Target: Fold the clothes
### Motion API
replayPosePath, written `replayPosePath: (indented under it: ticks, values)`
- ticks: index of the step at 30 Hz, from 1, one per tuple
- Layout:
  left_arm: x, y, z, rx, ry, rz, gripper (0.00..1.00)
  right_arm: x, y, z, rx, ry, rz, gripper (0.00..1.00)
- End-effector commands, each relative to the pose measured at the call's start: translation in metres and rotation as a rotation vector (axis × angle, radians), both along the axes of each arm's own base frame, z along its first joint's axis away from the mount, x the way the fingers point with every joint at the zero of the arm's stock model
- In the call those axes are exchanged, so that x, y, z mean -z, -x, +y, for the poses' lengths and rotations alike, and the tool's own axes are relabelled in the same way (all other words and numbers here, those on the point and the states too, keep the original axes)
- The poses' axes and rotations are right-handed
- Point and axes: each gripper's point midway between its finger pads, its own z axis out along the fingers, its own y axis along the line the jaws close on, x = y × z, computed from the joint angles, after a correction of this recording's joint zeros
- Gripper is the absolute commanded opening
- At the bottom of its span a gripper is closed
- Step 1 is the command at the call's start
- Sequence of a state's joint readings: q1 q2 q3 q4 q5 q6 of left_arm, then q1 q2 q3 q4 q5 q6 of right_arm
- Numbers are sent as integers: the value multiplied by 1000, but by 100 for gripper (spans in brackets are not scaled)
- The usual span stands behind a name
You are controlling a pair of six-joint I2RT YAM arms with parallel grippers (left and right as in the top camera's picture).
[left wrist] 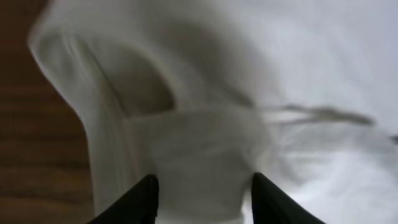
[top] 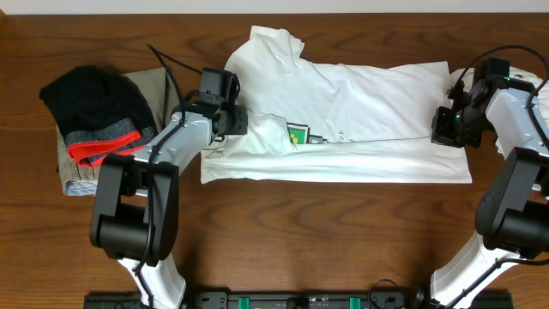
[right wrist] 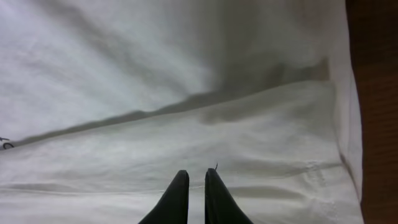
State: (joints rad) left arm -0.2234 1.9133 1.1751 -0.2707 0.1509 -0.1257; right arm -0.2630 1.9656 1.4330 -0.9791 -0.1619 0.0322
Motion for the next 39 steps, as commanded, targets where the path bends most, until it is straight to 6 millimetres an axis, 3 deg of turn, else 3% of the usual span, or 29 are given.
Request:
replayPosePath:
  ticks: [1,12,17,23,31,35,39]
  values:
    - [15,13,4,10,-23,73,49,-7,-4,1,-23,4,-28,10]
    - [29,53,13,10,-61,245,51,32,14,3,-20,14,-9,13]
    - [32,65,16,10,-72,294,54,53,43,2,-18,42,71,14]
    - [35,100,24,11,-105,441,54,71,77,3,-20,57,169,17]
    - [35,144,33,-12,-139,618,54,75,109,11,57,37,288,14]
    - [35,145,34,-12,-142,620,52,74,112,12,61,33,302,10]
    - [28,130,32,-14,-132,563,52,68,101,9,74,39,260,10]
